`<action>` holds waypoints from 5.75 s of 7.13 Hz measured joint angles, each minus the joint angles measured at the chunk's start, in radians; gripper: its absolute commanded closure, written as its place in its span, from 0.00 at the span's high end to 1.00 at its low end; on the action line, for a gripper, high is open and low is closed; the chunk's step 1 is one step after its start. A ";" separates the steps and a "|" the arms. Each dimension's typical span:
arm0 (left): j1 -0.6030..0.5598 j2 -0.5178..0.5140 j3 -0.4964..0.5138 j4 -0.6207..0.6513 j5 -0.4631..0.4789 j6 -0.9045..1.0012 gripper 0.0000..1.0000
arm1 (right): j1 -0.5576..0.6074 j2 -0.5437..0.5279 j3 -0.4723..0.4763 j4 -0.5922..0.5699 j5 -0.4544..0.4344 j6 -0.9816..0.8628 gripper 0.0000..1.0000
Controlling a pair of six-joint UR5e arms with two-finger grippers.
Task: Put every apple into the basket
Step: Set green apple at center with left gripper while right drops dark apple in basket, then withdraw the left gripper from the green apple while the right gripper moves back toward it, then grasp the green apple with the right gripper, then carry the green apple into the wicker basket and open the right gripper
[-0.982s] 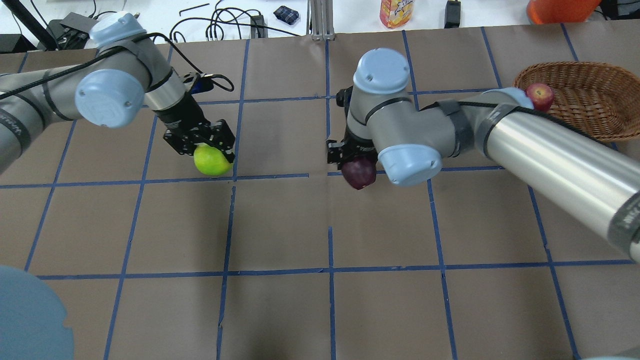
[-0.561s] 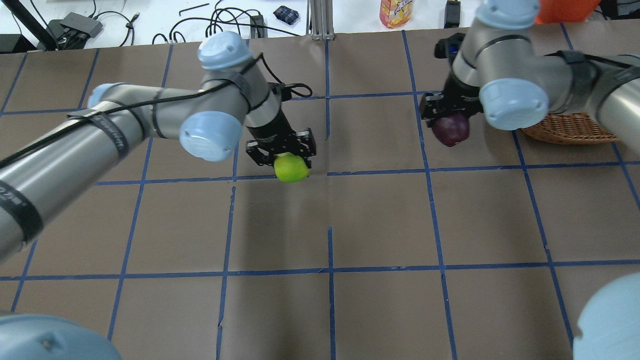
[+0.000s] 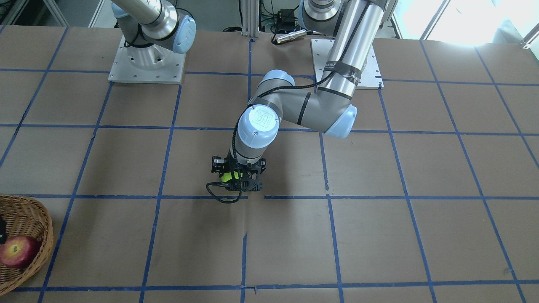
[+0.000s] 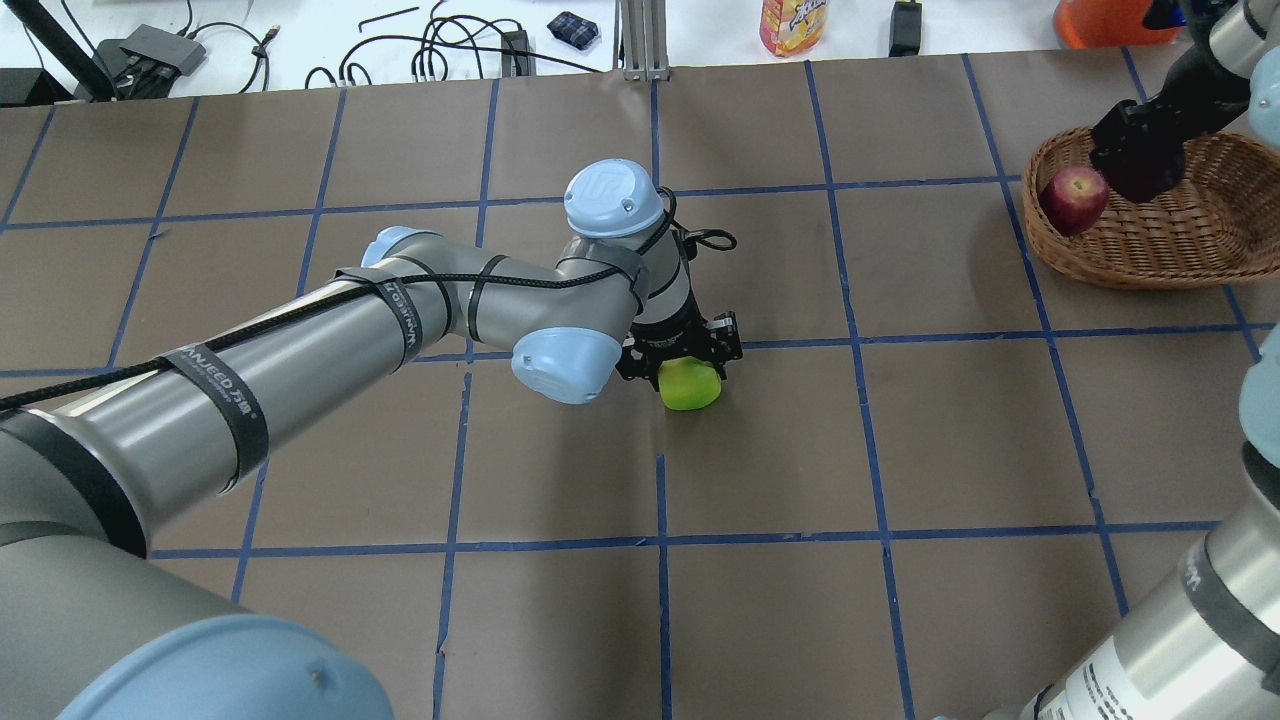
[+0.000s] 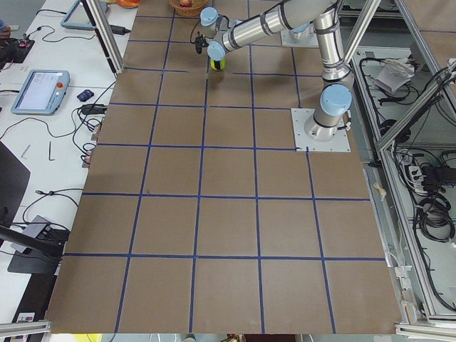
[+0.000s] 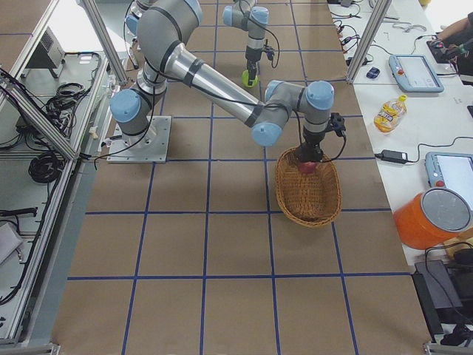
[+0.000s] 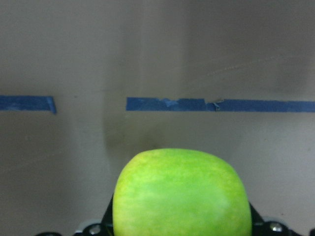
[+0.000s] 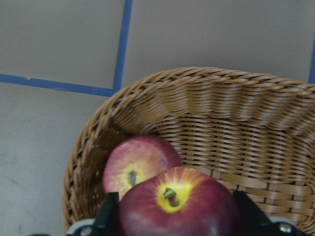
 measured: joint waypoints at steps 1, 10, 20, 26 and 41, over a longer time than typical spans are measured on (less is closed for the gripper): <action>0.005 0.010 0.011 0.014 0.018 -0.002 1.00 | -0.016 0.033 -0.051 0.042 0.001 -0.013 1.00; 0.495 0.361 0.067 -0.479 0.228 0.836 1.00 | 0.254 -0.101 -0.077 0.440 -0.016 0.212 1.00; 0.448 0.444 0.216 -0.693 0.272 0.682 1.00 | 0.818 -0.142 0.425 -0.148 -0.108 0.938 1.00; 0.439 0.438 0.213 -0.685 0.279 0.666 1.00 | 0.820 -0.138 0.475 -0.187 -0.092 0.922 0.16; 0.432 0.461 0.214 -0.696 0.260 0.621 1.00 | -0.036 -0.061 0.118 -0.061 -0.060 -0.139 1.00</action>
